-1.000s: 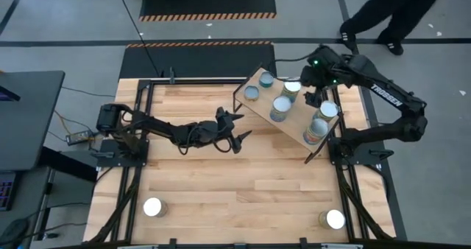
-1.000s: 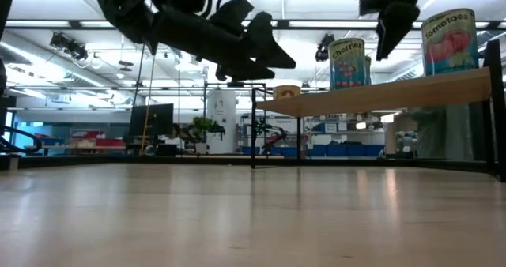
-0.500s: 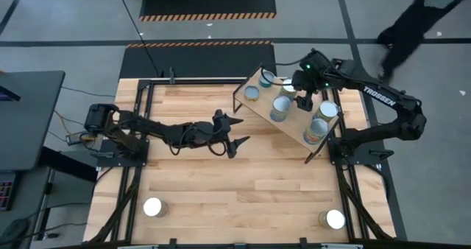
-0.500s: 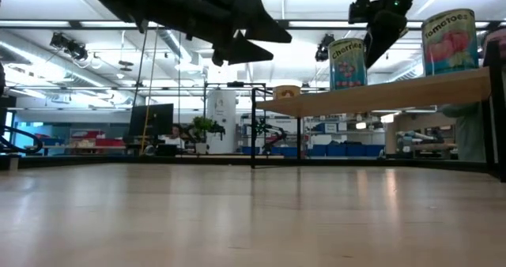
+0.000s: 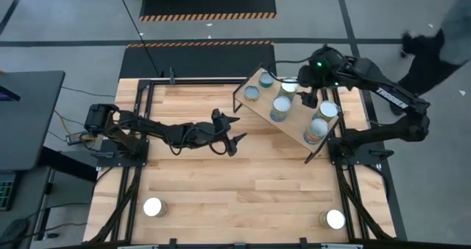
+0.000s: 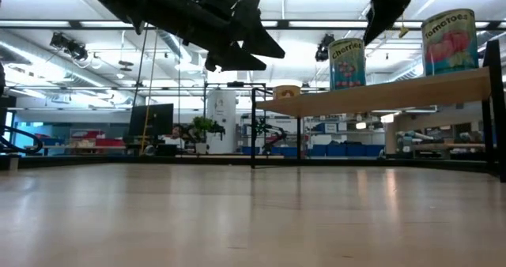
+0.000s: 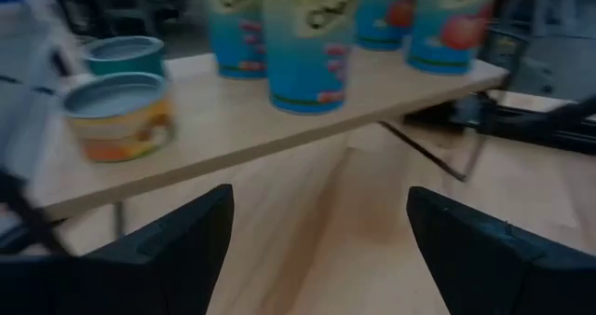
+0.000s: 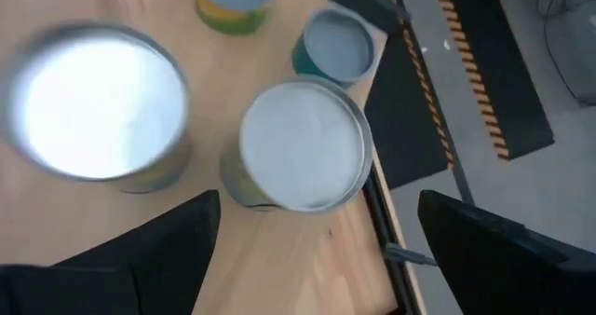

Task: Pick and place cans onto a shelf
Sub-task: Adjust the canned cherries on the shelf

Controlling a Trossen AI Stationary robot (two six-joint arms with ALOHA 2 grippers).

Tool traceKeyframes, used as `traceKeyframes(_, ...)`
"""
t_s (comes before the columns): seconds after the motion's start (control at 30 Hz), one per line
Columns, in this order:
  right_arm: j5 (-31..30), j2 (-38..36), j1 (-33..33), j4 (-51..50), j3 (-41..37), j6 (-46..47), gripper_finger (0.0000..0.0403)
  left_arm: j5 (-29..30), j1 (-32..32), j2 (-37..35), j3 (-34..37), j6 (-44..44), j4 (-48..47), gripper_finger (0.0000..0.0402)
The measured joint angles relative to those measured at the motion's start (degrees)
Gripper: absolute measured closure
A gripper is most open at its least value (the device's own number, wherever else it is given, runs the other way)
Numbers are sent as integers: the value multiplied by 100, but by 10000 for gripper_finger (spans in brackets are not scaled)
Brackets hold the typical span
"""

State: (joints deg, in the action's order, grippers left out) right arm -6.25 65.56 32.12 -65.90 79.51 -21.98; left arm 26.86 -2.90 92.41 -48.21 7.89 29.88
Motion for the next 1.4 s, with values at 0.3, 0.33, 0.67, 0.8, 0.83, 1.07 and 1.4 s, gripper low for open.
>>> traceKeyframes(0.3, 176, -375, -1370, -471, 93, 2016, 29, 144, -23, 1, 0, -58, -256, 77)
traceKeyframes(0.33, 174, -350, -1503, -475, 91, 2256, 29, 142, -23, 4, 0, -40, -261, 77)
traceKeyframes(0.67, -54, 7, -2737, -782, 87, 4033, 29, 99, -23, -864, 35, -168, -933, 77)
traceKeyframes(0.8, -732, 228, -2879, -744, 4, 4494, 29, 199, 20, -1240, 617, -255, -450, 77)
traceKeyframes(0.83, -760, 308, -2877, -740, -25, 4665, 29, 202, 39, -1333, 817, -254, -356, 77)
traceKeyframes(1.07, -889, 808, -2754, -549, -369, 4949, 29, -92, -163, -1801, 1497, -296, -14, 77)
traceKeyframes(1.4, -1083, 1172, -2165, 284, -370, 4636, 30, -74, -524, -1828, 1499, -309, -440, 77)
